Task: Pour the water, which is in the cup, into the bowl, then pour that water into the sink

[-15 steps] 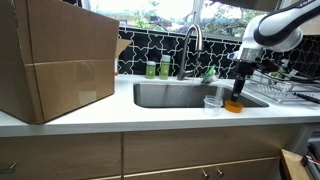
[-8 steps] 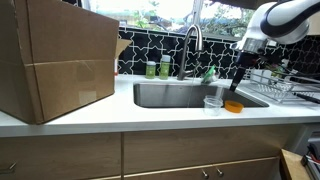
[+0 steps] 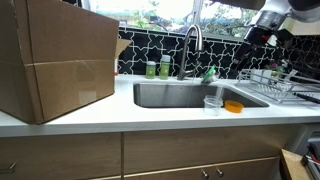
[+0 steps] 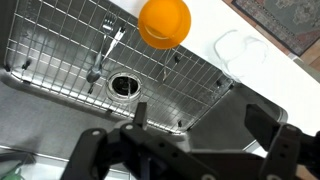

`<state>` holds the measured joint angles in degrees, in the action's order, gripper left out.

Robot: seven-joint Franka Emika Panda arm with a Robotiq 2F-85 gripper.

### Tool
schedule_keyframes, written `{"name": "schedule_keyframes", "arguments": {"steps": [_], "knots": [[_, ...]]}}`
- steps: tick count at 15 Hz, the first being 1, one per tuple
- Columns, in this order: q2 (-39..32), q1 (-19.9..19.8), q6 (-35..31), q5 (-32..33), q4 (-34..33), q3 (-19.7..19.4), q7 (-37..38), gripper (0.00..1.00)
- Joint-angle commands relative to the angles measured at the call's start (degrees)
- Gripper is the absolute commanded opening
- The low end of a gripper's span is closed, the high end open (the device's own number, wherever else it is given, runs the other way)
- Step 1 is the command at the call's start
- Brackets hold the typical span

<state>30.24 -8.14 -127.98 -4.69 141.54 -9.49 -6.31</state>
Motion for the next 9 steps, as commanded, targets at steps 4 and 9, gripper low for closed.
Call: {"name": "schedule_keyframes", "arguments": {"steps": [4, 9], "knots": [[4.96, -4.75, 0.97, 9.80, 2.14, 3.98, 7.85, 1.00], [3.62, -4.03, 0.35, 9.98, 0.73, 3.16, 8.05, 1.00]]}}
